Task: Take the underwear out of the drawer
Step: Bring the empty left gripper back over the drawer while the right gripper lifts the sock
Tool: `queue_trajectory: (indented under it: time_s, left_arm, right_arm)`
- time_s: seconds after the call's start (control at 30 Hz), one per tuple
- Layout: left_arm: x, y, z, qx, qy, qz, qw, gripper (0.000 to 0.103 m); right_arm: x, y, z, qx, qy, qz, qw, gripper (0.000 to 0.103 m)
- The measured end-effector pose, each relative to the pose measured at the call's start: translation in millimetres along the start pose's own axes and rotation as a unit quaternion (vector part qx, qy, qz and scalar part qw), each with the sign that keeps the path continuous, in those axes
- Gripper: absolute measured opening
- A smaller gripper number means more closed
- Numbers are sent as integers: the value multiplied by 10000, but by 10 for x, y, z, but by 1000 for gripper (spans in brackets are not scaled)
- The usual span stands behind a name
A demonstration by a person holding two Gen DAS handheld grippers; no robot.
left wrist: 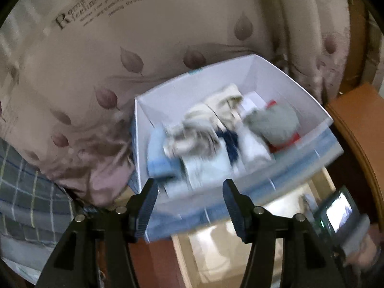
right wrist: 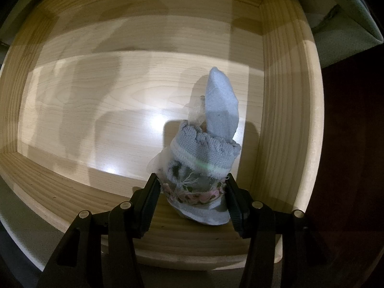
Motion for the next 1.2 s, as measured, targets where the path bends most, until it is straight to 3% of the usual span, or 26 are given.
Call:
queue_trajectory:
  time_s: [0.23, 0.57, 0.77, 1.0, 1.2]
  left_arm:
    - [-169, -892, 37, 455, -635, -640, 9949, 58]
    - [-300, -1692, 485, 964, -467, -1335, 9852, 58]
    - [-385, -1890, 623, 1003, -275, -1271, 9864, 58]
    - [-429, -1934, 657, 918, -396, -1403, 9850, 58]
    - [-434, -1930, 692, 913, -365, -1477, 9841, 58]
  right_arm:
    - [37, 28, 4, 134, -70, 3, 9999, 50]
    - [145, 66, 77, 636, -118, 13, 9979, 55]
    - [205, 104, 113, 827, -255, 21, 9963, 54]
    - [239, 89, 97, 621, -50, 123, 9980, 32]
    - [255, 82, 13, 284, -37, 77, 9996, 24]
Point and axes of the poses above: each gripper's, at about its wrist camera, not at the fingertips, and z roughly the way its jaws point, x to its left, y to its top, the point moved 10 cm from there along z, roughly the way its jaws point, and after that the axes turned 2 degrees about -z, right-handed, at the moved point
